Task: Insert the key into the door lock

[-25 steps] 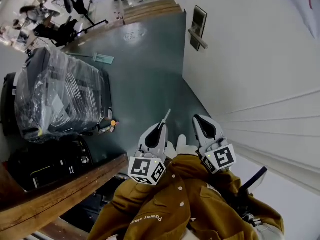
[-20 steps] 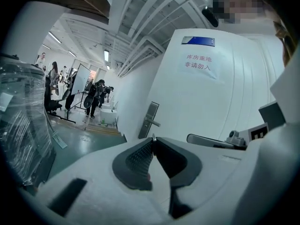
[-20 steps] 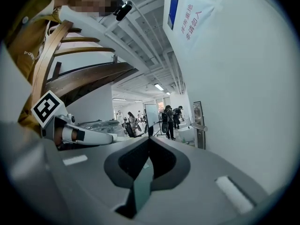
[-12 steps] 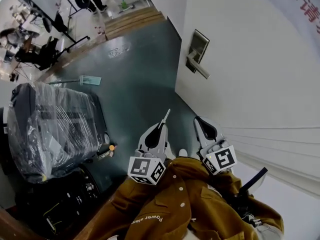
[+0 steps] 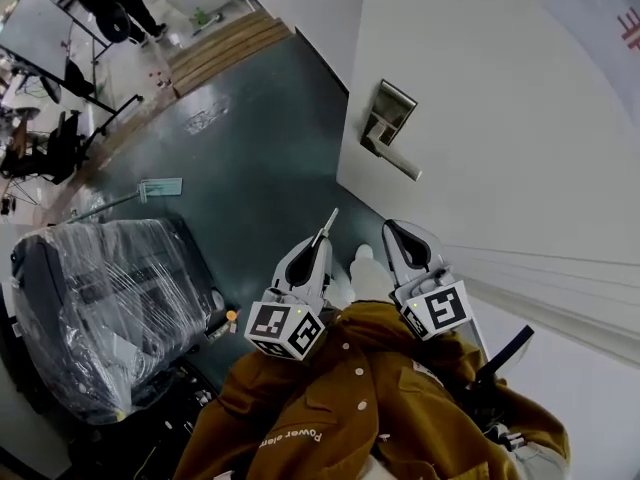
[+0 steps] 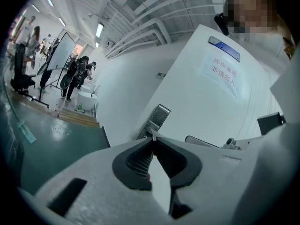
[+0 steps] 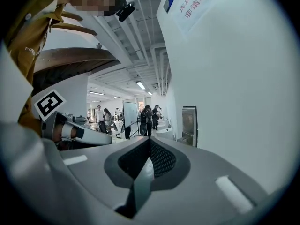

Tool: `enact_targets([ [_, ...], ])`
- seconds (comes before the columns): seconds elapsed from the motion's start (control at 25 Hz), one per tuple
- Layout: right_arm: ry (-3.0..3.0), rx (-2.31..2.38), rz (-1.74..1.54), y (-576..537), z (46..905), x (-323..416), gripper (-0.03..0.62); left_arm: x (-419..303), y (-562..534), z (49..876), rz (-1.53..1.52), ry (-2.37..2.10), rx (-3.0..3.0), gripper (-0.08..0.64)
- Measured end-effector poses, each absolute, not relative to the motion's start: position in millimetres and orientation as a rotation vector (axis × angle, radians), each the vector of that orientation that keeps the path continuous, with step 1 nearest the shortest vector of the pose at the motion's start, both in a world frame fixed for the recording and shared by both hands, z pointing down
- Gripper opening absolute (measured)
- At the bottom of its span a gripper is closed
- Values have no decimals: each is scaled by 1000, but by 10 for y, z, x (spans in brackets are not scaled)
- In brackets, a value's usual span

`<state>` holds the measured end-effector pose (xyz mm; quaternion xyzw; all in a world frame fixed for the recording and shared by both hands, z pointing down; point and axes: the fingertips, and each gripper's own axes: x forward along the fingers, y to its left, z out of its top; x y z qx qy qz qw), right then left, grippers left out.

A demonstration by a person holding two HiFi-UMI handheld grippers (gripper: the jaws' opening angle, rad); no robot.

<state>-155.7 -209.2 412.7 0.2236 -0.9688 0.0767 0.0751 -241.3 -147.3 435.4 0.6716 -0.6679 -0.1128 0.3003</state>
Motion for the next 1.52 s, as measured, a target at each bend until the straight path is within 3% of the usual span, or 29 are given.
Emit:
enact_targets([
  [0.56,-2889,756,243,-2354,4186,-1466,6,-2501,-2523,5219,-960,-1127,1312,28],
  [0.92,-2853,891,269,-2525,4253,-1204,6,-2504,-3201,5558,-1022,-1006,1290,28],
  [1.52,-2861,905,288,-2585,4215,-1143,6,-2490,-3406,5636,-1082,-965,1230,28],
])
